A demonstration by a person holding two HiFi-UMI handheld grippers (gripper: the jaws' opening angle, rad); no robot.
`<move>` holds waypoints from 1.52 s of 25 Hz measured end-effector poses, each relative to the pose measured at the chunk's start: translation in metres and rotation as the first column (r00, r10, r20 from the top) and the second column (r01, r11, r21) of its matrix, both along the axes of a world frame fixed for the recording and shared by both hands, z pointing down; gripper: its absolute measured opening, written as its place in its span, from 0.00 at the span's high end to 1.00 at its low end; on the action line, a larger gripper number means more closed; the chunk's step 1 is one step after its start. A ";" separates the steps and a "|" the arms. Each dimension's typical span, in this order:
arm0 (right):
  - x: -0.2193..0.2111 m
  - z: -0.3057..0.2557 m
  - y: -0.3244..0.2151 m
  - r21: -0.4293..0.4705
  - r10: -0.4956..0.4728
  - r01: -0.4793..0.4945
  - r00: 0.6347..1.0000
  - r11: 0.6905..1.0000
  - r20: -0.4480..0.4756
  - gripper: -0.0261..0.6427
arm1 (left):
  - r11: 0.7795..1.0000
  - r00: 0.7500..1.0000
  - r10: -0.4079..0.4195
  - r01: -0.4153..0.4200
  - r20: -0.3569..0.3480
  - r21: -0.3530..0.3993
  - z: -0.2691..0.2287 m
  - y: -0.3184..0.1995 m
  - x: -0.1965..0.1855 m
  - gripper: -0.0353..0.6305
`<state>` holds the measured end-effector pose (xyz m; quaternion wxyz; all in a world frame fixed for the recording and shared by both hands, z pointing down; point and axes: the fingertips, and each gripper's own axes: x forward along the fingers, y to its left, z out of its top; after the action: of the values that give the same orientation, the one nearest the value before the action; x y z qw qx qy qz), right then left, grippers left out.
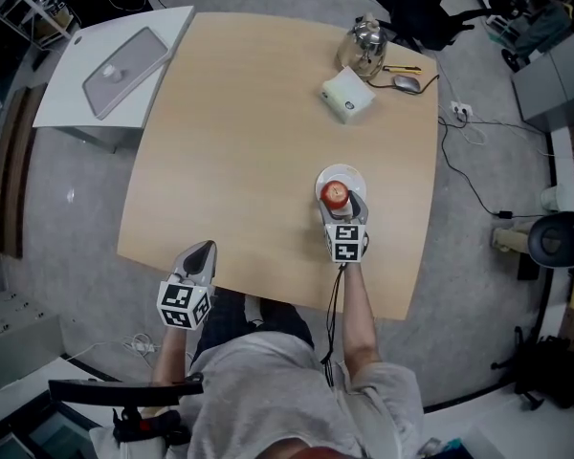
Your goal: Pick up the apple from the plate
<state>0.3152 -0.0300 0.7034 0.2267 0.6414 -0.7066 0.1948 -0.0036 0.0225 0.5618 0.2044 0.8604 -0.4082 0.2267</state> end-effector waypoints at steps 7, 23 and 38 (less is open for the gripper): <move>0.007 0.003 0.008 -0.001 0.019 -0.019 1.000 1.000 0.004 0.45 | 1.000 1.000 0.009 -0.009 -0.018 0.013 0.000 0.000 0.006 0.92; -0.018 -0.035 -0.013 0.045 0.082 -0.083 0.996 0.996 0.019 0.45 | 0.999 0.998 0.015 -0.012 -0.066 0.046 -0.008 -0.052 -0.028 0.92; -0.085 -0.119 -0.022 0.152 -0.023 0.019 0.999 0.988 0.025 0.45 | 0.993 0.989 -0.053 0.067 -0.138 0.100 -0.027 -0.081 -0.063 0.92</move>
<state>0.2298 -0.0515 0.5839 0.1698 0.6467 -0.7290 0.1468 -0.0662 -0.0582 0.5351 0.1932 0.8706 -0.4303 0.1402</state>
